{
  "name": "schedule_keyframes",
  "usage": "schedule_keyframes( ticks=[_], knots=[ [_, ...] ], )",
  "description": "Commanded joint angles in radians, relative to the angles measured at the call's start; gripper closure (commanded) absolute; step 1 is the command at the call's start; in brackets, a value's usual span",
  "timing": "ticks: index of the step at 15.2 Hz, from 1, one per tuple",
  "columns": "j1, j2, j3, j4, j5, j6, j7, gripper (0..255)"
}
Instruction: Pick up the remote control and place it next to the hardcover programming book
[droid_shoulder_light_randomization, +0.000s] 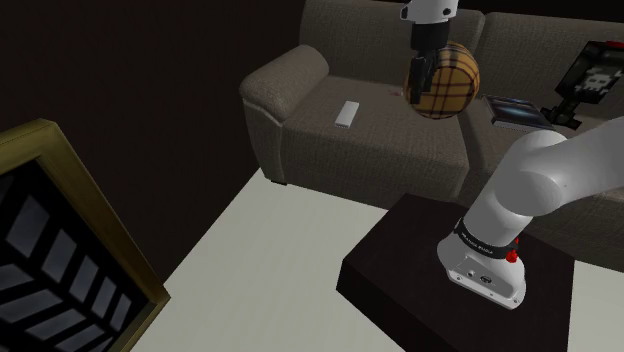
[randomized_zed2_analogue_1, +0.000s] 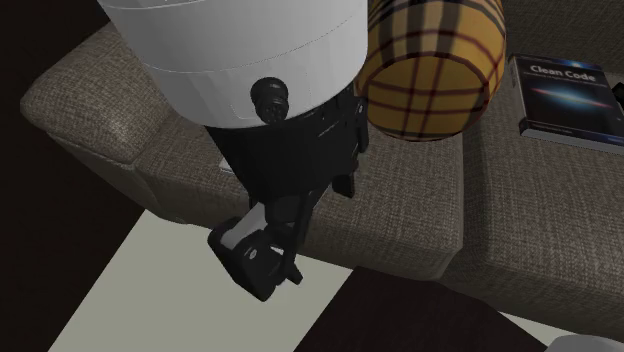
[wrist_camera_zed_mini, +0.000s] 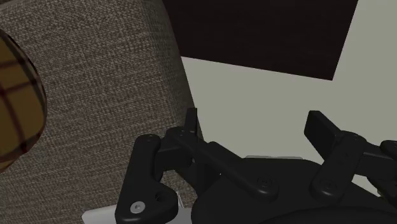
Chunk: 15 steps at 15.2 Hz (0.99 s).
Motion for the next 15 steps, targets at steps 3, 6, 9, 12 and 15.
schedule_keyframes(
  ticks=[3,6,9,12,15],
  knots=[
    [-0.019,0.062,0.013,0.005,0.014,0.067,0.068,0],
    [-0.048,0.160,0.029,0.023,0.031,0.164,0.167,0],
    [-0.075,0.261,0.040,0.053,0.040,0.252,0.264,0],
    [-0.103,0.364,0.046,0.093,0.044,0.332,0.357,0],
    [-0.129,0.466,0.048,0.142,0.043,0.403,0.448,0]
  ],
)
